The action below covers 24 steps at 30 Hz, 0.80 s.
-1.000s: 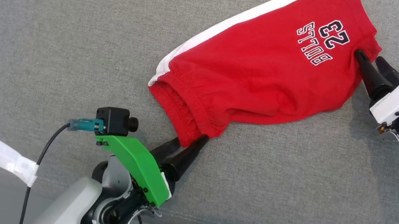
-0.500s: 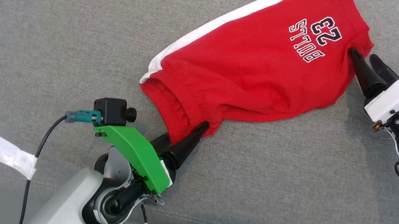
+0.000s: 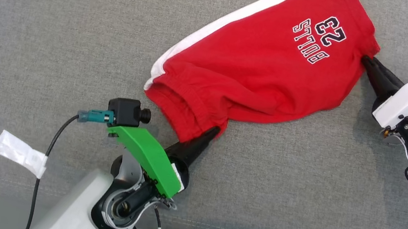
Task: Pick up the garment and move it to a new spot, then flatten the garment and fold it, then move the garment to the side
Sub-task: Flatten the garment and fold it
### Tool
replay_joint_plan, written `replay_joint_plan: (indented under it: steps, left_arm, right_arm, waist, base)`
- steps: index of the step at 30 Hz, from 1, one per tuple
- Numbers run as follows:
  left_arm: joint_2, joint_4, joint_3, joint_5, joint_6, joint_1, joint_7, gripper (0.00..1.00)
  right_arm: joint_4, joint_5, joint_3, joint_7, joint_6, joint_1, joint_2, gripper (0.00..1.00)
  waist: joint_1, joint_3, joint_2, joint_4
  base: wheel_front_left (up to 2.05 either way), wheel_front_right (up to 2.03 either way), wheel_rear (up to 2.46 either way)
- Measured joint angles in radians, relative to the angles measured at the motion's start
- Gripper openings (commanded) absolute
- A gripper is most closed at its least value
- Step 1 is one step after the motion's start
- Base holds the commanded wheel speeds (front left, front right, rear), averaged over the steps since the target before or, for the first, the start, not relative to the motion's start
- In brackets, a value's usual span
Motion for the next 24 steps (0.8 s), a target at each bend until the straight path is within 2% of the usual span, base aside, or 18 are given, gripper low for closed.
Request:
replay_joint_plan:
  steps: [8,14,24]
  left_arm:
    - [0.0,0.007,0.007,-0.057,-0.049,-0.024,0.032,0.0]
    - [0.018,0.012,0.007,-0.097,-0.082,-0.024,0.084,0.0]
    - [0.09,0.021,0.043,-0.128,-0.092,-0.015,0.121,0.0]
  right_arm:
    - [0.014,0.005,-0.005,0.008,0.006,0.0,-0.002,0.0]
    - [0.021,0.041,-0.016,0.008,0.026,0.0,0.001,0.0]
    - [0.021,0.066,-0.023,0.008,0.05,0.013,0.009,0.0]
  waist:
    - [0.0,-0.01,0.0,0.004]
    - [0.0,-0.02,0.0,0.006]
    - [0.0,-0.033,0.0,0.003]
  base:
    - [0.0,0.0,0.0]
    - [0.0,0.0,0.0]
    - [0.0,0.0,0.0]
